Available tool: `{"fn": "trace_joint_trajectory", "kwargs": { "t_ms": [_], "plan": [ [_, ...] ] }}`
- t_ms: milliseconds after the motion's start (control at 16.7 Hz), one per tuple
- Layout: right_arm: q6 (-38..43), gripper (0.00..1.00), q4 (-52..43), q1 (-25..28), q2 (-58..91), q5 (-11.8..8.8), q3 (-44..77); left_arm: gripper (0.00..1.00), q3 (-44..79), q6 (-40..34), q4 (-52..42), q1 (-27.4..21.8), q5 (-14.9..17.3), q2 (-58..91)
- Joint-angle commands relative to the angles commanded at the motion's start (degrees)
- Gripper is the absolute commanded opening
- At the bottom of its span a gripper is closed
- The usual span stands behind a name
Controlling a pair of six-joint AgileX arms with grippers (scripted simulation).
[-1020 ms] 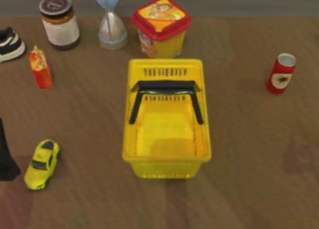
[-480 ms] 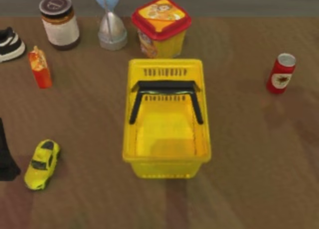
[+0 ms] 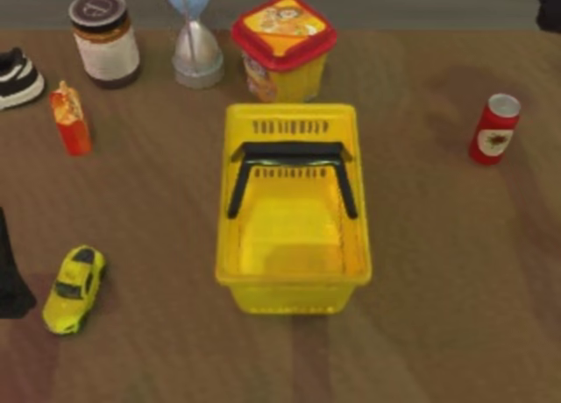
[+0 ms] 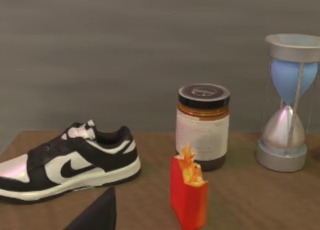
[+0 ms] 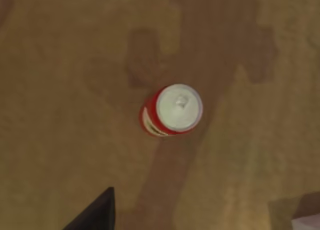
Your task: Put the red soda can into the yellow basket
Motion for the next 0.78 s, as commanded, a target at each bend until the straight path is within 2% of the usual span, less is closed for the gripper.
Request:
{"fn": "trace_joint_trajectory", "kwargs": {
  "t_ms": [420, 780],
  "plan": [
    [-8.01, 1.00, -21.49, 0.62, 36.74, 1.15, 37.94, 1.00, 0.00, 0.00, 0.00, 0.00, 0.00, 0.00],
    [-11.59, 1.00, -31.05, 0.71, 53.35, 1.93, 54.97, 1.00, 0.00, 0.00, 0.00, 0.00, 0.00, 0.00]
  ]
}}
